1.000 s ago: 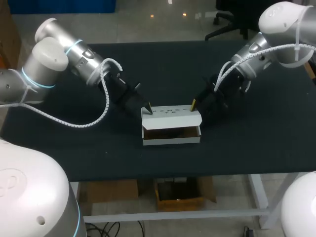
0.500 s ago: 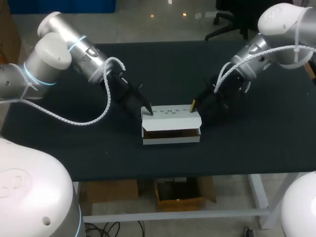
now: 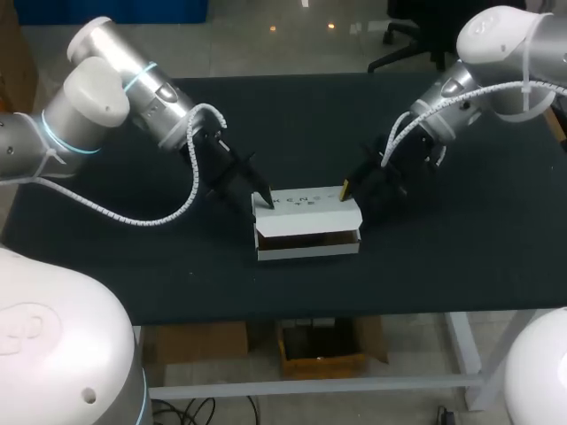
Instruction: Assemble the packaging by folding the flat box into shape, placing the metal phone stand inside, and closing the box properly
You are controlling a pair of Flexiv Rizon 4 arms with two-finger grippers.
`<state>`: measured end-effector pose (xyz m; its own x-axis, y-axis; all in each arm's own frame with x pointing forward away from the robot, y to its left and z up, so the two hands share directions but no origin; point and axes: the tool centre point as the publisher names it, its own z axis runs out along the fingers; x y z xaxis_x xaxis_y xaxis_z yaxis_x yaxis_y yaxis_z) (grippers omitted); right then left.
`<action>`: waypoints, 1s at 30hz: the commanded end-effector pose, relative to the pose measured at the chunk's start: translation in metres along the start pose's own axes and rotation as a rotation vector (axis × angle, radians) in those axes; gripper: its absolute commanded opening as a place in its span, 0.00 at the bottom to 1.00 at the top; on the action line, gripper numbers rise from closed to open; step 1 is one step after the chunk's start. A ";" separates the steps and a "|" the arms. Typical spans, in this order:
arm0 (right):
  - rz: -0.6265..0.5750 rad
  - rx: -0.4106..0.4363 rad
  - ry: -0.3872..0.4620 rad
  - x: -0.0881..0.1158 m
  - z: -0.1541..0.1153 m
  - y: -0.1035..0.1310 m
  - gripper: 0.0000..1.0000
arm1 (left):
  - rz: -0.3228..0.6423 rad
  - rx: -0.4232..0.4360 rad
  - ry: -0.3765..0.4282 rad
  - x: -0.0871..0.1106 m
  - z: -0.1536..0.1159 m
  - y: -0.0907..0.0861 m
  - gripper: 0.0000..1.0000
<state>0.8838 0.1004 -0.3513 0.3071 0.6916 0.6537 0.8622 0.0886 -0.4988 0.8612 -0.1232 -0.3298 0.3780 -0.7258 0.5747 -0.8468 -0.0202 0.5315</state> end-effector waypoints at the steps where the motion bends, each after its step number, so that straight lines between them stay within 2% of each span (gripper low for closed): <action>1: 0.001 0.015 -0.005 0.001 0.002 0.004 0.35 | 0.002 0.004 -0.010 0.000 0.000 0.000 0.47; 22: 0.005 0.012 -0.017 -0.002 0.005 0.004 0.38 | 0.046 0.080 -0.083 0.005 -0.019 -0.005 0.49; 27: 0.005 0.015 -0.019 -0.002 0.006 0.006 0.38 | 0.051 0.100 -0.095 -0.001 -0.024 -0.004 0.52; 30: 0.003 0.016 -0.019 -0.002 0.006 0.006 0.38 | 0.062 0.128 -0.114 -0.003 -0.029 -0.001 0.57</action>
<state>0.8837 0.1029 -0.3578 0.3027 0.7048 0.6416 0.8575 0.0925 -0.5062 0.8786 -0.1042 -0.3222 0.2879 -0.7956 0.5331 -0.9032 -0.0407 0.4272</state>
